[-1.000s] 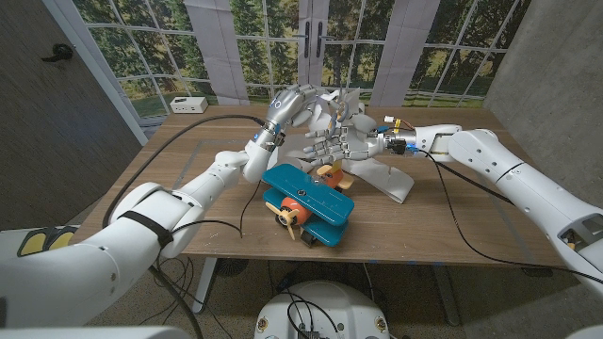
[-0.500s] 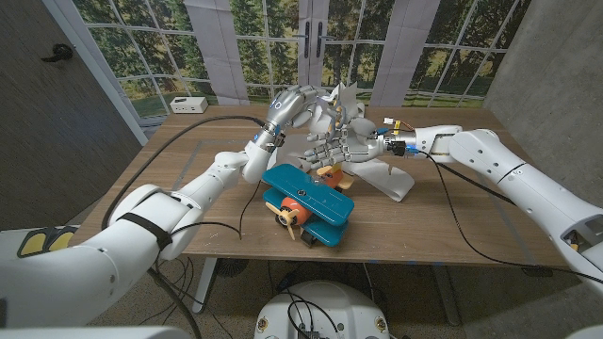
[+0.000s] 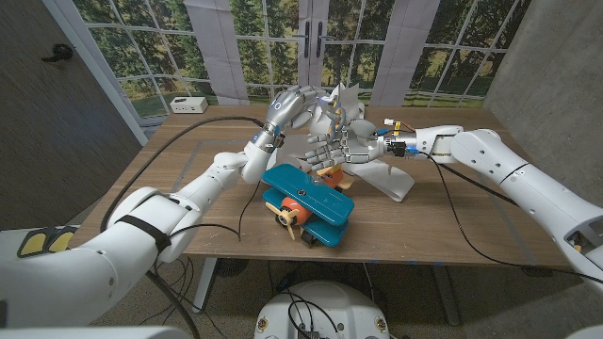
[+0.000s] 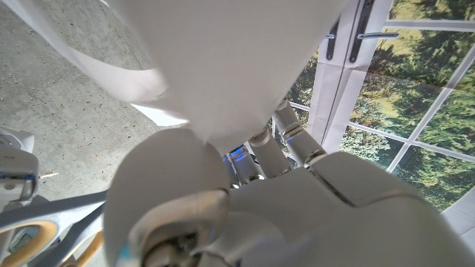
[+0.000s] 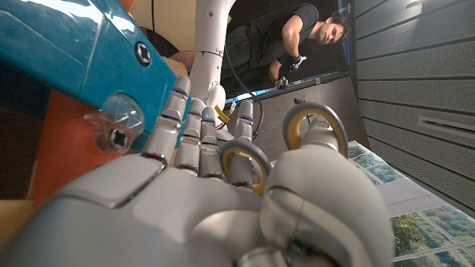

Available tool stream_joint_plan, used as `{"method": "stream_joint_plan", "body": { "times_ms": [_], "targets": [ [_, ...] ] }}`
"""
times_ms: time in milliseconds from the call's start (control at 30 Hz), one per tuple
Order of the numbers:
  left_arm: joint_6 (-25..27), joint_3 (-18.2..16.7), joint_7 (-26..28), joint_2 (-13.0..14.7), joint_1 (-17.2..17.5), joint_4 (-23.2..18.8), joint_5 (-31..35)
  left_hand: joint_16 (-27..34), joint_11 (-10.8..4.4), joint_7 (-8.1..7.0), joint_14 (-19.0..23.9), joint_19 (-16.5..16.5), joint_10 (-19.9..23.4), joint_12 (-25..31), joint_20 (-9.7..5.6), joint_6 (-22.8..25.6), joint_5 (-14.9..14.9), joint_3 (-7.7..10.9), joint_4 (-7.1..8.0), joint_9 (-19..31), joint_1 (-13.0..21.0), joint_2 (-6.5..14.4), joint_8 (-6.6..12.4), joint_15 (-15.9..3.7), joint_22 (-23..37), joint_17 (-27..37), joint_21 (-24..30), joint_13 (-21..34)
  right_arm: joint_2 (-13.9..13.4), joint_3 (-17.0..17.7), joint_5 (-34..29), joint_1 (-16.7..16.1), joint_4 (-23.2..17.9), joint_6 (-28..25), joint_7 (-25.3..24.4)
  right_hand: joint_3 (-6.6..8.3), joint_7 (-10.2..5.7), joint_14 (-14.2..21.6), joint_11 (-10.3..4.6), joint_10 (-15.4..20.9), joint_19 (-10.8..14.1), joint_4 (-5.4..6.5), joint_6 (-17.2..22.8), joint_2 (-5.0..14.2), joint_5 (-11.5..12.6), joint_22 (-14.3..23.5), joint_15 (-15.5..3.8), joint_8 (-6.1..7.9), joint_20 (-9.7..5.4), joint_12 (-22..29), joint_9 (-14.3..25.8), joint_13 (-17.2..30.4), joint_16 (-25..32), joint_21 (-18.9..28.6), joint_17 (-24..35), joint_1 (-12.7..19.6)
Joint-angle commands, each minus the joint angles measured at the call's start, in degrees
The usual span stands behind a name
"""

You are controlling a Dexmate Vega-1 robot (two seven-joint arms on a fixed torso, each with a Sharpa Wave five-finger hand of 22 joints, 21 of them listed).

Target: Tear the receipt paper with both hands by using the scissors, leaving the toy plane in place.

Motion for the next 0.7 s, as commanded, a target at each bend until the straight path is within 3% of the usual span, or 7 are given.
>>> {"method": "stream_joint_plan", "body": {
  "times_ms": [33, 333, 467, 500, 533, 600, 700],
  "targets": [
    [-0.25, -0.9, 0.0, 0.58, 1.3, -1.9, 0.28, 0.36, -0.14, 0.06, -0.26, -0.37, 0.61, -0.29, -4.63, 0.46, 0.41, 0.49, -0.02, -0.08, -0.35, 0.03, -0.14, 0.05, -0.04, -0.04, 0.4, 0.16, -0.3, 0.29, 0.5, -0.19, -0.88, -0.7, -2.21, 1.47, 2.57, 0.36, -1.22, 1.59, 0.6, -0.6, 2.79, 0.78, -0.24, 0.0, -1.29, 0.73, -0.14, 0.54, 0.48, 0.22, 0.36, 0.12, 0.19, 2.65],
    [-0.47, -0.9, 0.0, 0.95, 1.66, -2.73, 0.73, 0.54, -0.13, -0.13, -0.29, -0.42, 0.7, -0.38, -4.65, 0.53, 0.4, 0.52, -0.06, -0.15, -0.4, 0.02, -0.29, 0.05, -0.14, -0.11, 0.52, 0.24, -1.37, 1.35, 1.53, -1.2, -3.19, -2.3, -6.63, 6.08, 0.74, 1.25, -3.1, 3.69, 1.06, -1.77, 5.89, 2.31, -1.01, -0.03, -3.68, 2.3, -0.44, 0.95, 2.04, 0.34, 0.77, 0.22, 0.4, 10.15],
    [-0.52, -1.09, 0.0, 1.06, 1.86, -3.21, 0.92, 0.58, -0.13, -0.14, -0.37, -0.4, 0.85, -0.36, -4.65, 0.65, 0.42, 0.58, -0.03, -0.19, -0.46, -0.01, -0.33, 0.05, -0.28, -0.21, 0.48, 0.33, -1.88, 2.29, 2.57, -2.16, -4.7, -3.15, -9.83, 11.45, -1.63, 2.98, -5.6, 7.71, 0.69, -1.83, 9.68, 3.43, -1.07, -0.01, -6.7, 4.92, -2.73, 1.96, 5.1, 0.61, 1.8, 0.19, 0.99, 17.86],
    [-0.54, -1.17, 0.0, 1.04, 1.91, -3.27, 0.92, 0.68, -0.13, -0.07, -0.3, -0.41, 0.86, -0.36, -4.69, 0.67, 0.42, 0.58, -0.03, -0.2, -0.47, 0.0, -0.34, 0.05, -0.29, -0.13, 0.49, 0.36, -1.95, 2.49, 3.05, -2.29, -4.84, -3.58, -10.47, 14.1, -2.59, 3.7, -6.76, 9.19, 1.04, -1.73, 11.55, 3.84, -0.71, 0.0, -8.05, 6.22, -3.54, 2.32, 6.65, 0.79, 2.39, 0.33, 1.41, 21.14],
    [-0.53, -1.22, 0.0, 1.05, 1.96, -3.34, 0.96, 0.7, -0.13, -0.09, -0.31, -0.38, 0.86, -0.39, -4.64, 0.71, 0.42, 0.59, -0.03, -0.21, -0.48, 0.0, -0.35, 0.05, -0.3, -0.14, 0.52, 0.36, -1.99, 2.71, 3.38, -2.49, -4.96, -3.65, -10.95, 15.26, -2.85, 4.28, -6.91, 10.17, 1.33, -1.46, 12.25, 4.13, -0.54, 0.0, -8.68, 6.75, -3.96, 2.62, 7.38, 0.87, 2.85, 0.42, 1.72, 22.24],
    [-0.56, -1.31, 0.0, 1.07, 2.06, -3.51, 1.03, 0.72, -0.13, -0.13, -0.36, -0.45, 0.94, -0.37, -4.65, 0.73, 0.41, 0.56, -0.04, -0.23, -0.5, 0.01, -0.39, 0.05, -0.29, -0.2, 0.59, 0.41, -2.28, 2.77, 3.09, -2.64, -5.23, -3.21, -10.95, 16.37, -3.1, 4.85, -7.18, 10.58, 1.48, -1.09, 12.52, 4.33, -0.43, 0.0, -9.2, 7.13, -4.51, 2.69, 8.16, 0.96, 3.37, 0.44, 2.12, 23.13],
    [-0.52, -1.45, 0.0, 1.11, 2.23, -3.72, 1.08, 0.76, -0.13, 0.05, -0.39, -0.47, 0.88, -0.48, -4.57, 0.72, 0.41, 0.59, -0.12, -0.26, -0.47, 0.0, -0.45, 0.06, -0.31, -0.24, 0.67, 0.37, -2.53, 2.92, 3.26, -2.75, -5.56, -3.15, -11.13, 16.85, -3.1, 4.78, -7.37, 10.96, 1.5, -0.89, 12.51, 4.21, -0.45, 0.0, -9.44, 7.29, -4.7, 2.8, 8.64, 1.03, 3.53, 0.42, 2.35, 23.49]
  ]
}}
